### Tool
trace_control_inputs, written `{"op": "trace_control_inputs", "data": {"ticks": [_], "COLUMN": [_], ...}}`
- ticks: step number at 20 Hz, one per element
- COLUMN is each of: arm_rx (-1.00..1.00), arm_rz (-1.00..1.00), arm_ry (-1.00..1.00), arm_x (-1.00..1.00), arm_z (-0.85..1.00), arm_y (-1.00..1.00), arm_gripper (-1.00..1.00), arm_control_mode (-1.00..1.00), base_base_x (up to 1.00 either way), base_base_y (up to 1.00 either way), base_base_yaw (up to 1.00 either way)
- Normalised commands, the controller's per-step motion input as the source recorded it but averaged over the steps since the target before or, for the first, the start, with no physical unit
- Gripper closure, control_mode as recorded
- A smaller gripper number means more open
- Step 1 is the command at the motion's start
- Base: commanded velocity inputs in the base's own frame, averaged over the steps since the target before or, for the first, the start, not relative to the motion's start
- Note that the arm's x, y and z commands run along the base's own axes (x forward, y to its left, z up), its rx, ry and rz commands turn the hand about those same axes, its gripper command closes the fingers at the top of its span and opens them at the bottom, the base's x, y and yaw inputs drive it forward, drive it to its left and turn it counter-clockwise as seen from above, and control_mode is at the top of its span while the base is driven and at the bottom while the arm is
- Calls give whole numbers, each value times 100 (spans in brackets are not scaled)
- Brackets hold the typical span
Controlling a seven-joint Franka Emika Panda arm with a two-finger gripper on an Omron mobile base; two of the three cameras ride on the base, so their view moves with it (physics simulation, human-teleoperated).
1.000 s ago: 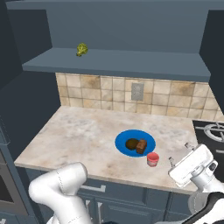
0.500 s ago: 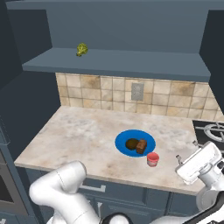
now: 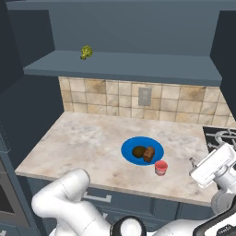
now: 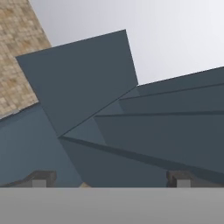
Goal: Pick the avocado and bread from the counter and place them on the plate. Then pick the jam from the cabinet and place it next to the plate. Lastly close the cabinet door.
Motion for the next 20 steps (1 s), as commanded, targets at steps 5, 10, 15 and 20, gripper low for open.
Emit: {"op": "trace_control_inputs", "data": {"ticks": [5, 10, 15, 20], "arm_rx": [0, 0, 0, 0], "arm_rz": [0, 0, 0, 0], "arm_ry": [0, 0, 0, 0], "arm_x": [9, 1, 0, 0], "arm_z": [20, 22, 18, 14], "arm_y": [-5, -11, -14, -11], "arm_gripper": [-100, -100, -100, -100], "arm_control_mode": [-100, -100, -100, -100], "base_base_x": [0, 0, 0, 0], "base_base_y": [0, 0, 0, 0], "base_base_yaw": [0, 0, 0, 0]}}
